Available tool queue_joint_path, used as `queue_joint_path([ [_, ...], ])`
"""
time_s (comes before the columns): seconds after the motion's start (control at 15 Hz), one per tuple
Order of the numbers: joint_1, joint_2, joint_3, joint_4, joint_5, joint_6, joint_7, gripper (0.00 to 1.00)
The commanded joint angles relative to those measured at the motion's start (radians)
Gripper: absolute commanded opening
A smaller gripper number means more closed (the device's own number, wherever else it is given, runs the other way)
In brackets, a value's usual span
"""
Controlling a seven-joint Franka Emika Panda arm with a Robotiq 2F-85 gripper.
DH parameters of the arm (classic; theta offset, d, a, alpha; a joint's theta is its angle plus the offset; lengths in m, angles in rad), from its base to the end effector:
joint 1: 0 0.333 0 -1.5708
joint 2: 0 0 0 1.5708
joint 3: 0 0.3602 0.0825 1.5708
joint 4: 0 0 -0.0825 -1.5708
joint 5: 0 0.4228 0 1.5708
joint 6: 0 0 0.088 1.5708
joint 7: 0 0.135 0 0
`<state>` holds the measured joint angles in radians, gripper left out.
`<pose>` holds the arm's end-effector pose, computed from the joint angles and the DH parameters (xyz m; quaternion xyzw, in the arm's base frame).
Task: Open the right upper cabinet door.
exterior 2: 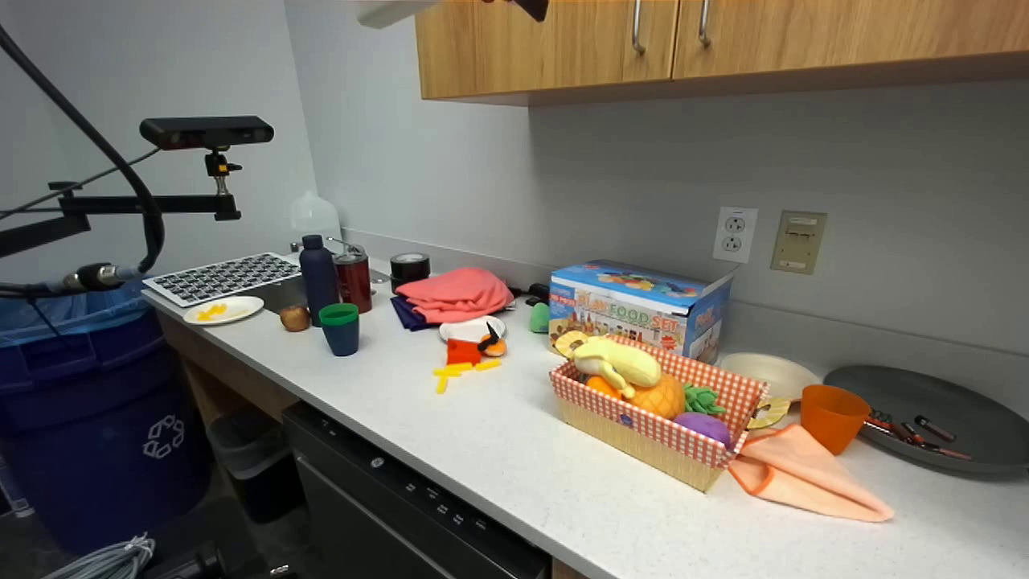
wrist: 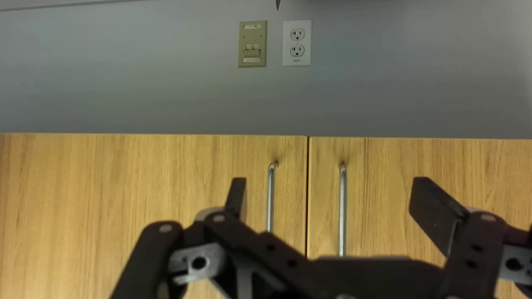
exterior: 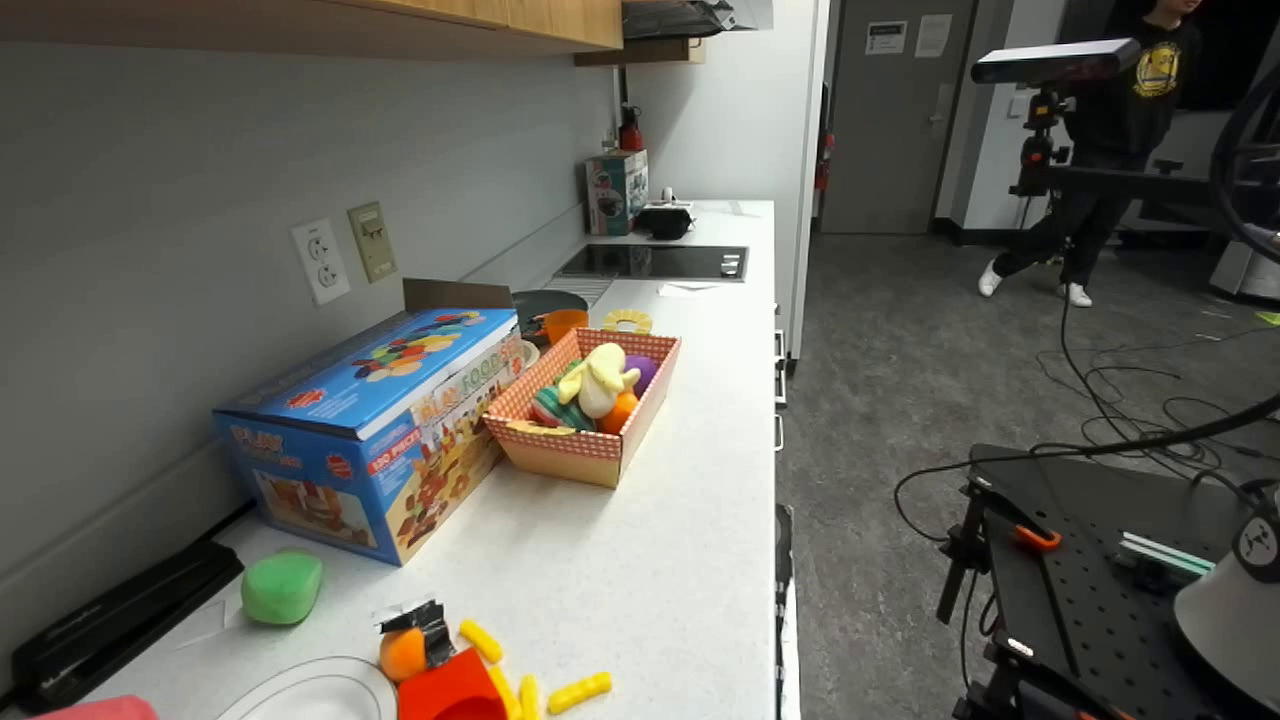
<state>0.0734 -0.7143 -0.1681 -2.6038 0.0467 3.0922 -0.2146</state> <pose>0.4109 -0.0592 0.6334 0.8256 0.0168 0.5637 0.0163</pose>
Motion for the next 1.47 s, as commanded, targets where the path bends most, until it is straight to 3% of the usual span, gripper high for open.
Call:
queue_joint_path([
  [0.0,0.003,0.0,-0.006,0.0,-0.024,-0.001,0.02,1.0],
  [0.6,0.091,-0.023,-0.07,0.006,-0.027,-0.085,-0.035,1.0],
  [0.93,0.18,-0.068,-0.138,0.038,0.007,-0.326,-0.103,1.0],
  [1.07,0.177,-0.077,-0.138,0.054,0.021,-0.414,-0.111,1.0],
  [1.4,0.143,-0.083,-0.114,0.08,0.039,-0.508,-0.099,1.0],
])
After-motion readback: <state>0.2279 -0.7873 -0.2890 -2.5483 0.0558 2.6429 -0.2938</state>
